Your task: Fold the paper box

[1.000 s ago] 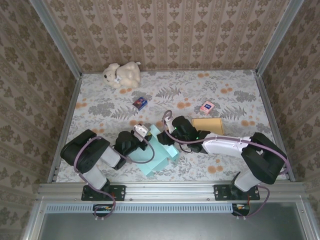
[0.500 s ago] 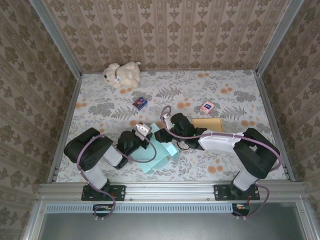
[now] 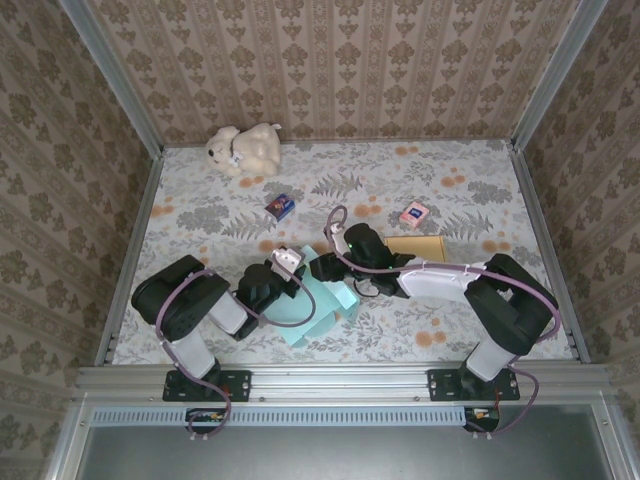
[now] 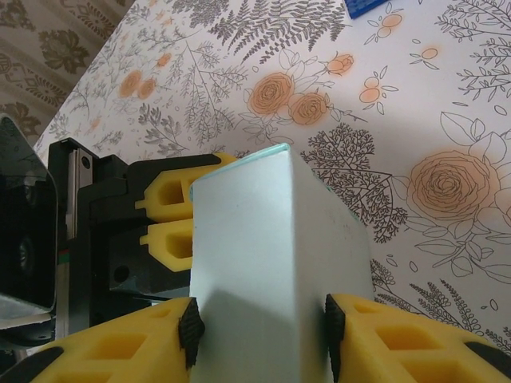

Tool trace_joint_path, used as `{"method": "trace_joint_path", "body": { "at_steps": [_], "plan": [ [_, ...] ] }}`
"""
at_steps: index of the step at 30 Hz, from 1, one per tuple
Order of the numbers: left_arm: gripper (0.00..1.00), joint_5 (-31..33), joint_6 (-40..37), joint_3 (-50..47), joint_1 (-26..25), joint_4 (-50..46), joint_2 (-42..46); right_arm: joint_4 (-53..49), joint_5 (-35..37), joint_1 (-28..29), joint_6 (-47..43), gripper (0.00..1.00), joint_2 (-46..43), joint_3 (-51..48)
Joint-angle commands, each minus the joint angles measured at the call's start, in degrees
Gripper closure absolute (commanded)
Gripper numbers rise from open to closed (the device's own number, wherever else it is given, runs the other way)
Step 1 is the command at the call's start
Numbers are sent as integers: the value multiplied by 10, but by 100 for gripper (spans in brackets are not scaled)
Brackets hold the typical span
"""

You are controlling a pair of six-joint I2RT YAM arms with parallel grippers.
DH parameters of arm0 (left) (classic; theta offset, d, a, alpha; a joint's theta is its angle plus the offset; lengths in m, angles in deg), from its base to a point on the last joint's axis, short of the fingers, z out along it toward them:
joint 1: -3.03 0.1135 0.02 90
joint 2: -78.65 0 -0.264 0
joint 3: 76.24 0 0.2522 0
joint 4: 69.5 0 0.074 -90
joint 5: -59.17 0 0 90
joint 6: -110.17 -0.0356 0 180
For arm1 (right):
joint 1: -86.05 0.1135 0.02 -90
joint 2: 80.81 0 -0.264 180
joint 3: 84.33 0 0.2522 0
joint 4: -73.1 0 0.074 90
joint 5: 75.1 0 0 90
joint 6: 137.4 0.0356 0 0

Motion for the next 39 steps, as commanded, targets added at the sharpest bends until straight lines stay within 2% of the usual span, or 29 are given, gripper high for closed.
{"method": "trace_joint_path", "body": {
  "at_steps": [1, 10, 18, 23, 25, 32, 39],
  "plan": [
    [97, -84, -23, 22, -29, -13, -16, -30, -74, 18, -4, 52, 17, 31],
    [98, -79, -22, 24, -34, -13, -14, -46, -55, 19, -6, 51, 61, 68],
    [99, 13, 8, 35, -36, -13, -23, 25, -140, 19, 35, 53, 63, 43],
    [100, 35, 24, 37, -36, -13, -24, 27, -146, 19, 42, 52, 52, 32],
    [100, 35, 29, 35, -37, -13, -20, 14, -126, 19, 35, 53, 43, 31],
    [100, 49, 46, 5, -38, -13, 7, -92, 33, 19, -35, 52, -39, 35],
    [100, 115, 73, -19, -38, -13, 31, -173, 136, 25, -78, 51, -120, 40]
  ]
}}
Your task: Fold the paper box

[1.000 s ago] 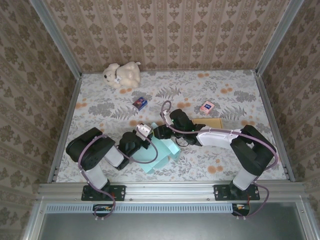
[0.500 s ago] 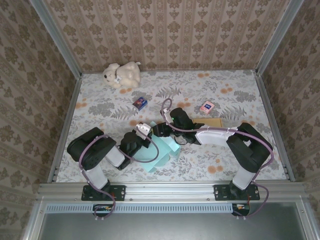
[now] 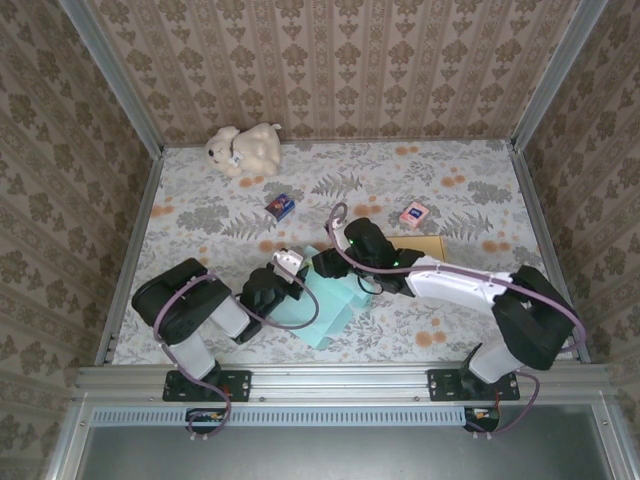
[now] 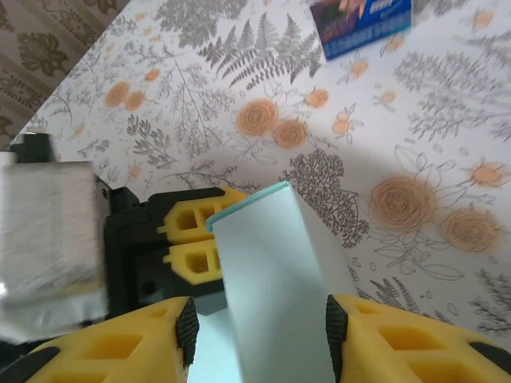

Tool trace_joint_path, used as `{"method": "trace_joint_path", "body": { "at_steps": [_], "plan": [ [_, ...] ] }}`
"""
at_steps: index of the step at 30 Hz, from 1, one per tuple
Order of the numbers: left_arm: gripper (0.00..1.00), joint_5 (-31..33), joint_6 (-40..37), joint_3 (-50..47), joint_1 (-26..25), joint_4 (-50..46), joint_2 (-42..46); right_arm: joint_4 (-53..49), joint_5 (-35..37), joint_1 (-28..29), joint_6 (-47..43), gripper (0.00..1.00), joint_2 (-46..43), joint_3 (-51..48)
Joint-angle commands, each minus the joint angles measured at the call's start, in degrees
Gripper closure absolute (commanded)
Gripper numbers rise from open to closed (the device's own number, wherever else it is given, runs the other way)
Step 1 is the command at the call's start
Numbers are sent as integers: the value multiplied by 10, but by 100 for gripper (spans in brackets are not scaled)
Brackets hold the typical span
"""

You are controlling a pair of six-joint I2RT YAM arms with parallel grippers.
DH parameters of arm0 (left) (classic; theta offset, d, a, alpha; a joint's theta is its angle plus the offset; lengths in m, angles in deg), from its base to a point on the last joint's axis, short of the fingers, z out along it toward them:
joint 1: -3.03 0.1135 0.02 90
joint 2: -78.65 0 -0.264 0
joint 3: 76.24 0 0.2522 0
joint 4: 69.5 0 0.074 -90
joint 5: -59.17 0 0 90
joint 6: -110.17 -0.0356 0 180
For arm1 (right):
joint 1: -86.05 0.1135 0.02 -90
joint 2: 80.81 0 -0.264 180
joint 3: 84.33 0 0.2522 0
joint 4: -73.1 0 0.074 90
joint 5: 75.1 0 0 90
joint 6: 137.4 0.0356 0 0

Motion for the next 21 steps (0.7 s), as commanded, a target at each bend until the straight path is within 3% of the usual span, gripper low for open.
{"method": "trace_joint_path", "body": {
  "at_steps": [1, 6, 13, 21],
  "plan": [
    [100, 50, 33, -15, 1, -12, 23, -56, 68, 9, -30, 51, -46, 1],
    [100, 122, 105, -30, -1, -14, 39, -89, 135, 24, -29, 51, -83, -3],
    [100, 216, 191, -56, -1, -40, 66, -93, 168, 64, -32, 49, -77, 15],
    [100, 283, 241, -44, -4, -211, 181, -71, 154, 89, -12, 46, -16, 60]
  ]
}}
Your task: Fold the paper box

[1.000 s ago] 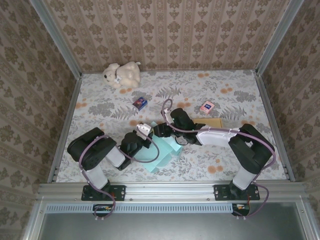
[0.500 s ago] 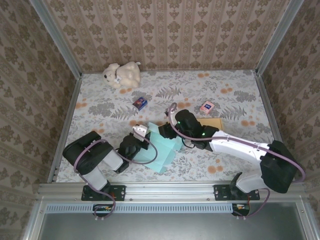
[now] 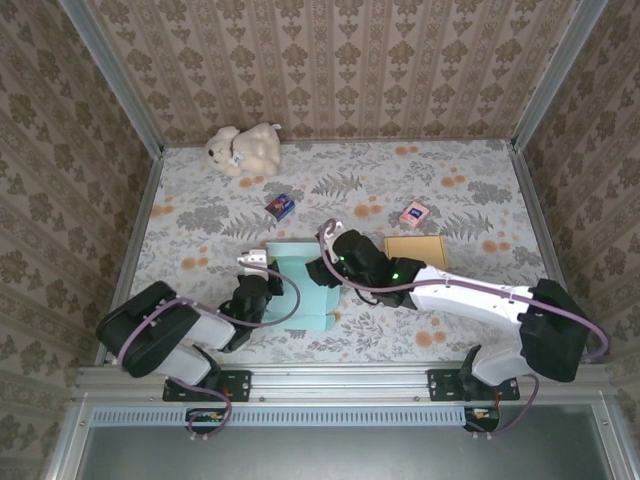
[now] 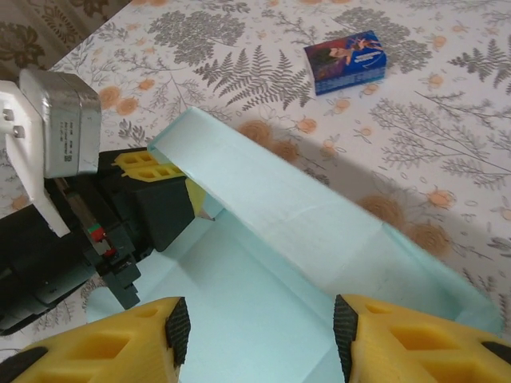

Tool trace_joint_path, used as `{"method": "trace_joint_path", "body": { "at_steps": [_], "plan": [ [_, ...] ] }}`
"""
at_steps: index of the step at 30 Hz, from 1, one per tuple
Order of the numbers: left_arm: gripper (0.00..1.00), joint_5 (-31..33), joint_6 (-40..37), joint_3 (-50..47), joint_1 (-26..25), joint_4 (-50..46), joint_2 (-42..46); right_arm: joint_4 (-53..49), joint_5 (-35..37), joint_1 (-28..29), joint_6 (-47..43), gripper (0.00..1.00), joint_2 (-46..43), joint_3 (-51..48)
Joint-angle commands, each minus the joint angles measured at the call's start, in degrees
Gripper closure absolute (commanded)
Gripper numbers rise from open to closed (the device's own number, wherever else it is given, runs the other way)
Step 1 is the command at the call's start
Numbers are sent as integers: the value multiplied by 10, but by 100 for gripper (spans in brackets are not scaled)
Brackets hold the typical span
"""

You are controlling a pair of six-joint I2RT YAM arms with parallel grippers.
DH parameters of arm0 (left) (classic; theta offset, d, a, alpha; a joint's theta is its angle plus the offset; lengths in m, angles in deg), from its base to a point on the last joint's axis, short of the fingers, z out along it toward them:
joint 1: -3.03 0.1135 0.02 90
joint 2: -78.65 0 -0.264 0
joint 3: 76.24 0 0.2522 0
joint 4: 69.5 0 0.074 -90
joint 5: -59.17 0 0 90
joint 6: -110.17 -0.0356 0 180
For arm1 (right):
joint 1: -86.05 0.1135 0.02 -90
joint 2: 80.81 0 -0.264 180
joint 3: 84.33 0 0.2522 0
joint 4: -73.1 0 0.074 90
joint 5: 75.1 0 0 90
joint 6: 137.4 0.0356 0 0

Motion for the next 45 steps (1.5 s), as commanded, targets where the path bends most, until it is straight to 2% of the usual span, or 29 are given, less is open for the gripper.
{"method": "trace_joint_path", "body": {
  "at_steps": [1, 11, 17, 31, 34, 39, 42, 45],
  "plan": [
    [100, 55, 35, 6, -5, -82, 45, 10, 0, 4, 19, 46, 27, 25],
    [100, 84, 37, 9, -8, -191, 139, 41, -9, 4, 44, 45, 61, 46],
    [100, 86, 42, 13, -9, -199, 135, 45, 11, 2, 47, 44, 62, 63],
    [100, 103, 52, 11, -9, -196, 124, 69, 16, -17, 88, 41, 163, 95],
    [100, 105, 54, 13, -9, -194, 118, 92, -15, -17, 103, 41, 172, 87],
    [100, 98, 58, 19, -9, -186, 103, 220, -146, -32, 161, 41, 175, 45],
    [100, 96, 62, 21, -9, -185, 93, 267, -160, -42, 175, 41, 173, 21],
    [100, 96, 67, 24, -9, -185, 85, 243, -132, -43, 151, 41, 166, 6]
  ]
}}
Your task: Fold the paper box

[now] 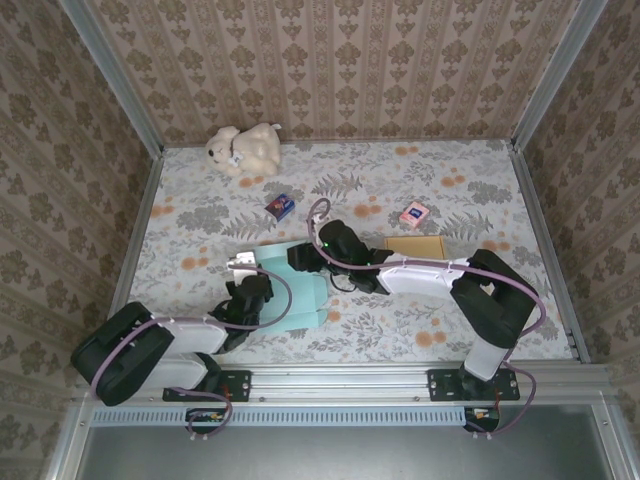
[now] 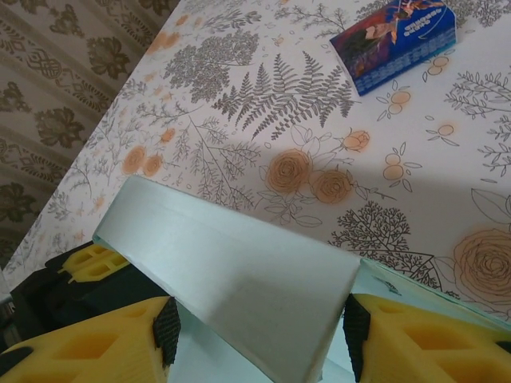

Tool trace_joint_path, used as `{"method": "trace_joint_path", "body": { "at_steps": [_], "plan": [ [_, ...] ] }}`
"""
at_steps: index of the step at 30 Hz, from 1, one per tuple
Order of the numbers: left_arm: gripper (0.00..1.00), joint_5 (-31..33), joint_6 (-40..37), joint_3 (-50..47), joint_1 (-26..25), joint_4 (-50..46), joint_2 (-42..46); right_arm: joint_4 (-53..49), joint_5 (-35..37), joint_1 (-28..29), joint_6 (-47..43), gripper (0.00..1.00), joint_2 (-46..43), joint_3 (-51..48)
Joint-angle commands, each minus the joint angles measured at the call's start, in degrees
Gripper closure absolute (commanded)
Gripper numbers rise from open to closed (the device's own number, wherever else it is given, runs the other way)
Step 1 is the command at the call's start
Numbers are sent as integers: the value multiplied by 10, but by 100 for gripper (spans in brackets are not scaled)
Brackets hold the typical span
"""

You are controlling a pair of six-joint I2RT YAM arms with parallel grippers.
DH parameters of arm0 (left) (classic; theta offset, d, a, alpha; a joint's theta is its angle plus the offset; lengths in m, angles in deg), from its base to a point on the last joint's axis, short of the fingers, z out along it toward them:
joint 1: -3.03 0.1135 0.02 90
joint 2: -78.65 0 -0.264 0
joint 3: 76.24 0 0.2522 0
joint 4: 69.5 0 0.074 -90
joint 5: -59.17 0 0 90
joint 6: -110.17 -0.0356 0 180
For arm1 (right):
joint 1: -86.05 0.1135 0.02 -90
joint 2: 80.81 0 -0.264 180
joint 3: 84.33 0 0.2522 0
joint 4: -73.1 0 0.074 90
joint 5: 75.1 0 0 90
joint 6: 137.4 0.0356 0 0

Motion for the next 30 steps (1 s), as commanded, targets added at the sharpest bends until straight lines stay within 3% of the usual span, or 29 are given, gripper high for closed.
{"method": "trace_joint_path", "body": {
  "at_steps": [1, 12, 23, 30],
  "plan": [
    [100, -5, 11, 17, -5, 3, -7, 37, -12, 4, -6, 41, -6, -20],
    [100, -15, 18, 30, -6, -22, -8, 48, 93, -5, -67, 41, -23, -112],
    [100, -25, 15, 33, -8, -36, -4, 58, 93, -38, -71, 41, 23, -85],
    [100, -26, 15, 39, -8, -37, -5, 91, 44, -37, -55, 41, 45, -81]
  ]
}}
